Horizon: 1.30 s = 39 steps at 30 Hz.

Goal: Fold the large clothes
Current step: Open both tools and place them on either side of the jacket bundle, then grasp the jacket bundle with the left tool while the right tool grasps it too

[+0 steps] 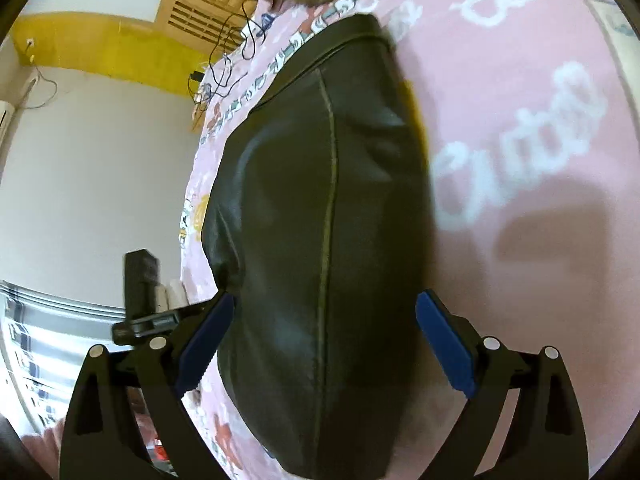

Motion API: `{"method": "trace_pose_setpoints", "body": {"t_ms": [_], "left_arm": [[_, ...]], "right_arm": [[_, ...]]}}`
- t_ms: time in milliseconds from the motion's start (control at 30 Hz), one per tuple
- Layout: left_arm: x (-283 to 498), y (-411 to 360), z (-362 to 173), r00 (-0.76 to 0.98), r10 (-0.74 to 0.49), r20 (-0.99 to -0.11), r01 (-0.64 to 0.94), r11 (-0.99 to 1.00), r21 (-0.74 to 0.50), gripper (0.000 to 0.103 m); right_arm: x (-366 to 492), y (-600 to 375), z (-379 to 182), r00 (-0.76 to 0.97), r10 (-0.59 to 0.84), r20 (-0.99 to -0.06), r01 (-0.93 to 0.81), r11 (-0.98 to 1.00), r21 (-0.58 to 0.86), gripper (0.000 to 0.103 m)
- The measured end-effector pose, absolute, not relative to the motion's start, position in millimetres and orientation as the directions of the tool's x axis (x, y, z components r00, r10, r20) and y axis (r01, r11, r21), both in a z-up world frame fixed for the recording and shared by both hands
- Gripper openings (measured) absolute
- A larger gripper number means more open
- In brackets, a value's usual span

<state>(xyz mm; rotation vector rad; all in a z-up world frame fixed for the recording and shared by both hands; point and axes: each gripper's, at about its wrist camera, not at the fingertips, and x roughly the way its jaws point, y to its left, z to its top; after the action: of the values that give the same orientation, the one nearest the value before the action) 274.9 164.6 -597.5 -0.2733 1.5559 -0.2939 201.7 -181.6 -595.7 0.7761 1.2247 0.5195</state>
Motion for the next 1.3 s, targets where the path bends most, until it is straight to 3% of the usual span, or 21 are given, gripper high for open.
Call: {"method": "trace_pose_setpoints", "body": {"t_ms": [133,333,500,733,967,1167,1300], "left_arm": [[283.1,170.8,-607.0,-0.015,-0.404,-0.915,0.004,0.915,-0.404,0.097],[295.4,172.0,-605.2,0.057,-0.281,-0.958,0.1,0.956,-0.274,0.097],[305.4,165.2,-616.4,0.047,-0.278,-0.959,0.135,0.953,-0.27,0.098],[296.6,181.9,-607.7,0.056,-0.302,-0.952,0.177,0.941,-0.288,0.098],[297.9,189.9,-617.6,0.055,-0.362,-0.931,0.039,0.932,-0.36,0.097],[289.4,146.9,-611.2,-0.001,-0.451,-0.893,0.113,0.887,-0.448,0.097],[292.2,152.8,-623.6,-0.024,-0.493,-0.87,0.057,0.868,-0.494,0.097]], "right_arm": [[217.1,-174.3,-604.5,0.252,0.749,-0.613,0.058,0.62,0.782,0.093],[227.1,-170.5,-613.8,0.244,0.7,-0.671,0.038,0.684,0.728,0.094],[227.6,-149.5,-636.8,0.169,0.68,-0.713,-0.008,0.725,0.689,0.096],[223.0,-149.1,-634.4,0.176,0.697,-0.695,-0.045,0.711,0.702,0.096],[226.9,-143.3,-637.3,0.181,0.678,-0.712,-0.072,0.731,0.678,0.096],[230.8,-144.3,-638.3,0.189,0.67,-0.718,-0.089,0.74,0.667,0.096],[234.9,-132.6,-635.9,0.218,0.62,-0.754,-0.077,0.781,0.62,0.096]]}}
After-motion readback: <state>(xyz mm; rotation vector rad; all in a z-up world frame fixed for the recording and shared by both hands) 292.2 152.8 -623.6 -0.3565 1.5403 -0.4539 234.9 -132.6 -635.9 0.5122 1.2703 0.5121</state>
